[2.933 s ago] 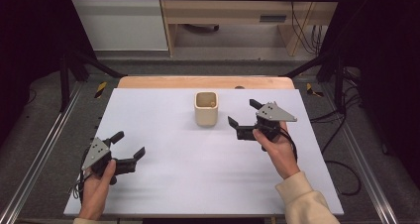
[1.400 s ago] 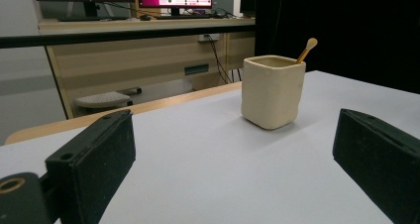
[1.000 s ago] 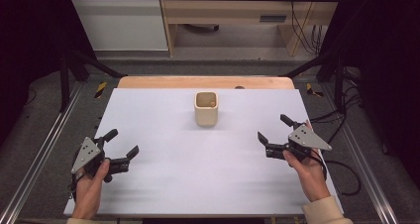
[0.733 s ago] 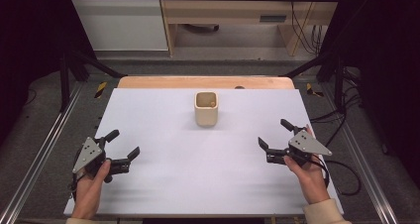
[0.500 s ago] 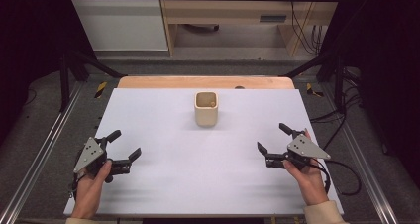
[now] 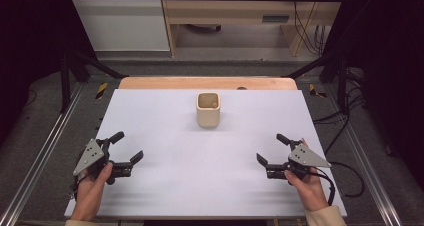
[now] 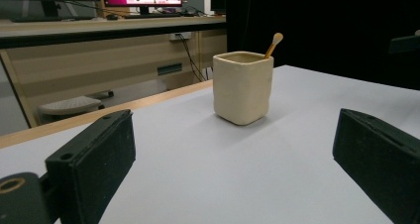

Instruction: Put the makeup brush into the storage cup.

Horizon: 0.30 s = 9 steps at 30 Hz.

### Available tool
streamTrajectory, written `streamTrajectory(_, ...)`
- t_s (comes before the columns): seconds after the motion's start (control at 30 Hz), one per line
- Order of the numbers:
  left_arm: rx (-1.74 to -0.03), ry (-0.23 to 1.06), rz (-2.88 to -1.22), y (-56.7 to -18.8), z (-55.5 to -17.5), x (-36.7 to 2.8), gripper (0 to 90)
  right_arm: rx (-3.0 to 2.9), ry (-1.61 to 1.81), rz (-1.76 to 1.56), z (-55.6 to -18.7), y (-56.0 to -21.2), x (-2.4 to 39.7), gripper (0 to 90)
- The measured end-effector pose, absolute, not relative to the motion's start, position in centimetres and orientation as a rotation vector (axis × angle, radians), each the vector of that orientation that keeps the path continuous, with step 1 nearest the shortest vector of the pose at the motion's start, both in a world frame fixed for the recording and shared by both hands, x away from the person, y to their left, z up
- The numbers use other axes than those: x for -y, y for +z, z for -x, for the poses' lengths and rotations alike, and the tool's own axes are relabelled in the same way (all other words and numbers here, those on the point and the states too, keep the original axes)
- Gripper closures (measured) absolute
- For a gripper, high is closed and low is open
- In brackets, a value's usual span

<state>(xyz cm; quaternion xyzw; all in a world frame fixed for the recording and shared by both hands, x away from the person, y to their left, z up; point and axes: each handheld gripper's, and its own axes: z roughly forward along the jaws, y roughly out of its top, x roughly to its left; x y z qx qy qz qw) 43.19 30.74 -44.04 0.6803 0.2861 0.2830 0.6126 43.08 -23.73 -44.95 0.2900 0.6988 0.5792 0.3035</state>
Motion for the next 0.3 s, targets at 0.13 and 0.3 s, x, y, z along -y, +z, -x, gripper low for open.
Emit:
streamTrajectory(0.13, -0.627, 0.629, -1.582, -43.9, -42.7, -30.5, 2.2, -1.901, 1.599, -0.754, -43.0, -45.5, 23.6, 5.7)
streamTrajectory(0.3, -0.621, 0.623, -1.579, -43.8, -42.0, -30.5, 2.3, -1.932, 1.596, -0.754, -43.1, -45.8, 23.3, 5.7)
